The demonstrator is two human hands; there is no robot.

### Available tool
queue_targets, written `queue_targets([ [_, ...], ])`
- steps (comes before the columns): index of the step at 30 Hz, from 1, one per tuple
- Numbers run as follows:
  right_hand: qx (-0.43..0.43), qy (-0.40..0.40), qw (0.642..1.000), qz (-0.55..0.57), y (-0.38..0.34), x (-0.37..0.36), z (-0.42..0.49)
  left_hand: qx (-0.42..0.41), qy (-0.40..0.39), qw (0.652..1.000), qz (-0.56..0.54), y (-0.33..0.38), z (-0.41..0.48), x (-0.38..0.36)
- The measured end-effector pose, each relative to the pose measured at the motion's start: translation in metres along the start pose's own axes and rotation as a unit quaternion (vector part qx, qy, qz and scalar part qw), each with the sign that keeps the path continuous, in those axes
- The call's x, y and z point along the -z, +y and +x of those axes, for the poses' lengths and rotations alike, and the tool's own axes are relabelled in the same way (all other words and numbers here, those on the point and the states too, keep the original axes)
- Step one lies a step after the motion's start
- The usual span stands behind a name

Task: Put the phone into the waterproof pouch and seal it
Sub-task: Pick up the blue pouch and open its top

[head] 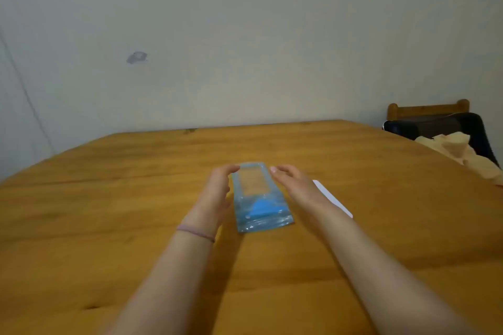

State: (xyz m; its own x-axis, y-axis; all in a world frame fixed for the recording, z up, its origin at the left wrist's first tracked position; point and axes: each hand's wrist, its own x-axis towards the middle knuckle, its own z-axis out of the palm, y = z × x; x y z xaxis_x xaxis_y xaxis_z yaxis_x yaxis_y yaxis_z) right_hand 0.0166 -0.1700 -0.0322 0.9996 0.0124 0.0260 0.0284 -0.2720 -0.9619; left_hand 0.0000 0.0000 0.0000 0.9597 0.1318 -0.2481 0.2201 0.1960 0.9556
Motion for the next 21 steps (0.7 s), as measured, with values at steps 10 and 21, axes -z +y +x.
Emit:
queue_targets([
  [10,-0.025,0.001,1.0,-0.007,0.019,-0.011,0.0,0.032,0.003,0.999,-0.036,-0.026,0.015,-0.005],
  [21,0.016,0.03,0.999,0.0,0.026,-0.022,0.001,-0.009,0.041,0.999,0.001,-0.045,0.034,0.001],
])
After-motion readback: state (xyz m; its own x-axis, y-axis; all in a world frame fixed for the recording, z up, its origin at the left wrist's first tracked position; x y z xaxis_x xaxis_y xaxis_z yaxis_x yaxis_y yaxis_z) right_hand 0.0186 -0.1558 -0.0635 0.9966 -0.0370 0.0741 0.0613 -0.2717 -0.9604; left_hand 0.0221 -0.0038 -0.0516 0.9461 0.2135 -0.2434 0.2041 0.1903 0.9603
